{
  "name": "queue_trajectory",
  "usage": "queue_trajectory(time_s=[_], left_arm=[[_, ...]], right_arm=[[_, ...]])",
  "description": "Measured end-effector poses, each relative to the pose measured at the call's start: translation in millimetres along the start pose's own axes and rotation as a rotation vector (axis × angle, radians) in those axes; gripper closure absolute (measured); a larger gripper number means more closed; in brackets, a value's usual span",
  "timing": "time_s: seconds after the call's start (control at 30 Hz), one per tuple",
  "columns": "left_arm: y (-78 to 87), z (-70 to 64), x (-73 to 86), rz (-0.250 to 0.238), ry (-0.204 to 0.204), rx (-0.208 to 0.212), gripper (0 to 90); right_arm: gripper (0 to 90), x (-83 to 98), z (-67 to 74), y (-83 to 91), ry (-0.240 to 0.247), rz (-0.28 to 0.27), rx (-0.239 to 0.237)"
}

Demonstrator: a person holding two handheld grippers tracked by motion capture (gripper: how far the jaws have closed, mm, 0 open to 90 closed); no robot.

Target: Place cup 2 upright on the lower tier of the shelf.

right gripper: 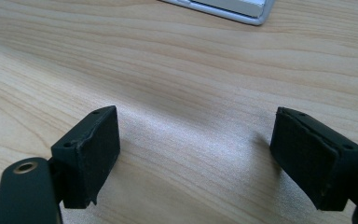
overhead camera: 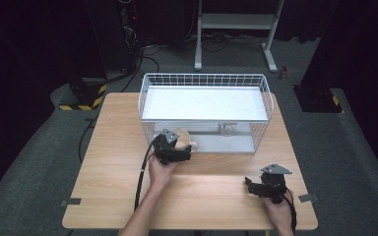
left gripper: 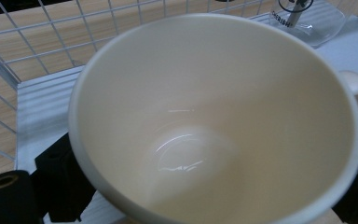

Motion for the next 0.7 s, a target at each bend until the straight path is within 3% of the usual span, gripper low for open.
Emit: queue_trajectory(time_s=[0.1,0.7], left_arm=[[-4.5,0.6,-3.8,0.014,0.0,-0.001,8.4],[-17.2,4.9,-8.7,-0.042,-0.009,-0.018,8.3]], right_arm=[[15.8,0.0,0.0,0.0,0.0,0.0,0.0],[15.8,0.0,0.0,0.0,0.0,0.0,0.0]])
Point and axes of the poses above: each handheld gripper's, and its own axes: y roughly backward along the jaws, x roughly out of its underside, z roughly to its left, the point moved 6 cm from there along -y, roughly forward along the jaws, and after that the axes turned 10 degrees about x, right-handed, at the moved point
